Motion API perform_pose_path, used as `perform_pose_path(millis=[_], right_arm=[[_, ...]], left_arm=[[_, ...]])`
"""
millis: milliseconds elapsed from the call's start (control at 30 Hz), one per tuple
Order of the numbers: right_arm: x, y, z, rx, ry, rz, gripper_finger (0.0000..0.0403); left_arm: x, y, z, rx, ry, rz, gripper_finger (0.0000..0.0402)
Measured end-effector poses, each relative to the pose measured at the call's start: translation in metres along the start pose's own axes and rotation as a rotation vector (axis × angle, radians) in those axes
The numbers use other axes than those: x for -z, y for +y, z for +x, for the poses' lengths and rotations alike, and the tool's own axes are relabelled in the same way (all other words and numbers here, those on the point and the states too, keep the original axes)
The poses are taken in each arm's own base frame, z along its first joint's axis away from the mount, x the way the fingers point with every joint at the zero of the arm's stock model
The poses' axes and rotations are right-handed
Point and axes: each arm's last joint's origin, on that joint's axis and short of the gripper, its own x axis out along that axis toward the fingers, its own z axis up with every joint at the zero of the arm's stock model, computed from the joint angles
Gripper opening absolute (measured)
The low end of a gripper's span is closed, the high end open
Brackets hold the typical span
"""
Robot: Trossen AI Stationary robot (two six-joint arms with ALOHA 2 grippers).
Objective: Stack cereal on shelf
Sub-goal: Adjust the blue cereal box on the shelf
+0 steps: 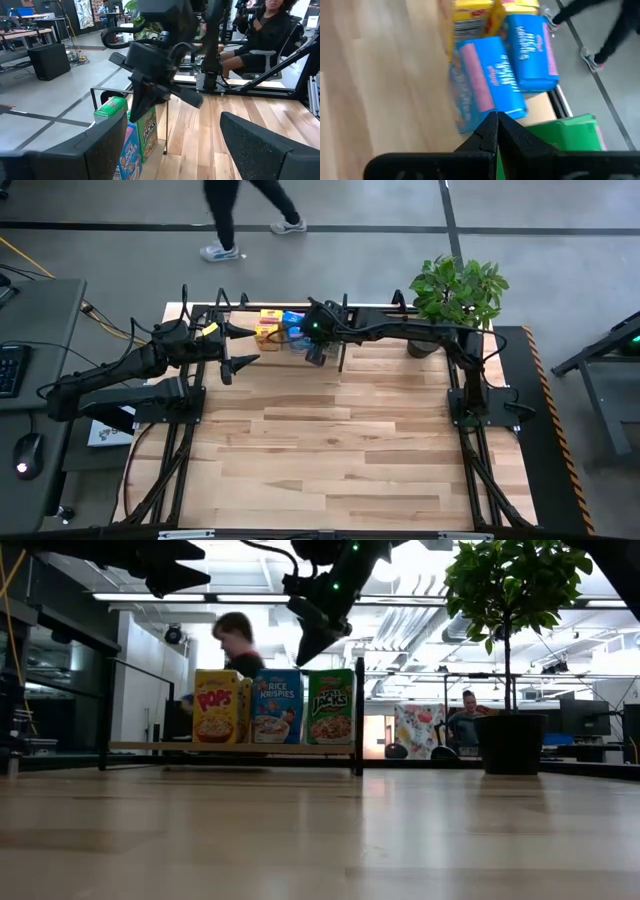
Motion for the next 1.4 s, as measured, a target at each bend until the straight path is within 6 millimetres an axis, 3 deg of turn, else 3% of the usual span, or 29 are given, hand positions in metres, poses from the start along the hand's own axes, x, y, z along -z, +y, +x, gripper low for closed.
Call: perform_pose_path(millis=[700, 1133, 1400], right_arm=[[0.0032, -0.0055, 0.0087, -0.008, 0.024, 0.027, 0.0], [-0.005, -0.0046, 0.009, -0.056, -0.061, 0.088, 0.0], [-0.0044, -0.0048, 0.0076, -0.048, -0.055, 0.039, 0.0]], left_arm=[[0.0, 0.0, 0.0, 0.0, 0.0, 0.001, 0.0312], [0.0, 0.0, 0.0, -0.001, 0.0, 0.0, 0.0312], [0.0, 0.0, 0.0, -0.001, 0.0, 0.0, 0.0312]])
